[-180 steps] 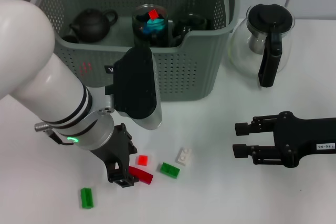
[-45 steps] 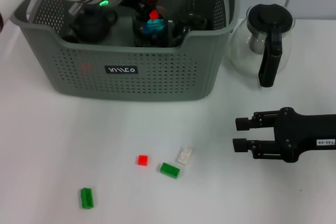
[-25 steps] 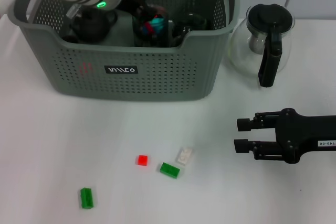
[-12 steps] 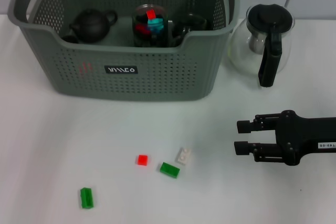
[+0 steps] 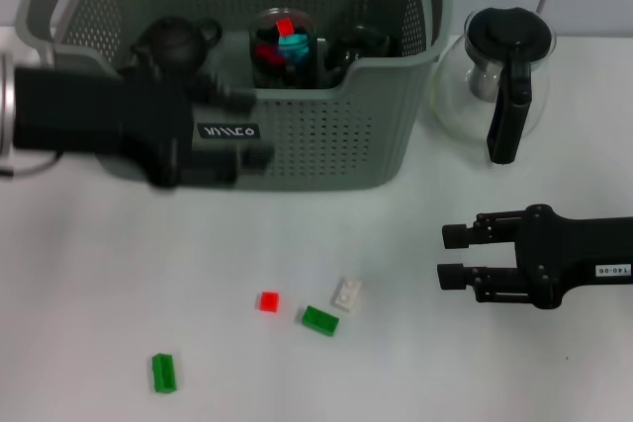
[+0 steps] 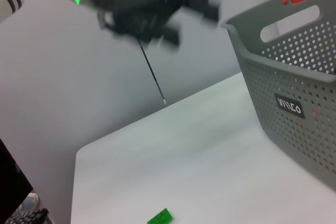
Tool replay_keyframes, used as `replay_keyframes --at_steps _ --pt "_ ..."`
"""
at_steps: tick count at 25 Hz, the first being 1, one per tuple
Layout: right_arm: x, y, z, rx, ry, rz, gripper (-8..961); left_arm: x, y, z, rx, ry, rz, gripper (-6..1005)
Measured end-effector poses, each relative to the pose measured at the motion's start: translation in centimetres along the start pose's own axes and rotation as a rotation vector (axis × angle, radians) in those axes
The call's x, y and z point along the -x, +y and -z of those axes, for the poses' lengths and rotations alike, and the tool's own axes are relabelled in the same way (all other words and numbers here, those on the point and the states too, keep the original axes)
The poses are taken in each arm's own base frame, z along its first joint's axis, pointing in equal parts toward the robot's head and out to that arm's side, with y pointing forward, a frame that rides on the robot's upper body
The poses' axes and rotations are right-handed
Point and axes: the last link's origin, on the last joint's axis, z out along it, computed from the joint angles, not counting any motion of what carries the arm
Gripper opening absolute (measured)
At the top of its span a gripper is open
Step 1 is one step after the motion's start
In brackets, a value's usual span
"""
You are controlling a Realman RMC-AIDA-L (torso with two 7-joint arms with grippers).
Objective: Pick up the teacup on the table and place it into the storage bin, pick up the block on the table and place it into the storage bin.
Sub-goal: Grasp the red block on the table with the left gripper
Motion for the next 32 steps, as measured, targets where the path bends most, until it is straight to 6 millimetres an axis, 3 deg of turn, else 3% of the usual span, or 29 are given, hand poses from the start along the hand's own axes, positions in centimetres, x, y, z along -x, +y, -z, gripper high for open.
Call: replay_keyframes --at_steps 8,26,32 --pt "-0.1 0.0 0.1 -0.005 -0.004 -0.005 591 3.6 1.7 -2.8 0.137 -0.284 0.01 566" --pt "-0.1 0.0 0.0 -0.005 -0.004 -0.005 591 4.7 2.7 -12.5 0.149 -0.767 -0.207 567" --pt "0.0 -0.1 0.0 -0.007 -0.003 0.0 591 4.7 3.2 -13.9 0.123 -0.796 -0.275 567"
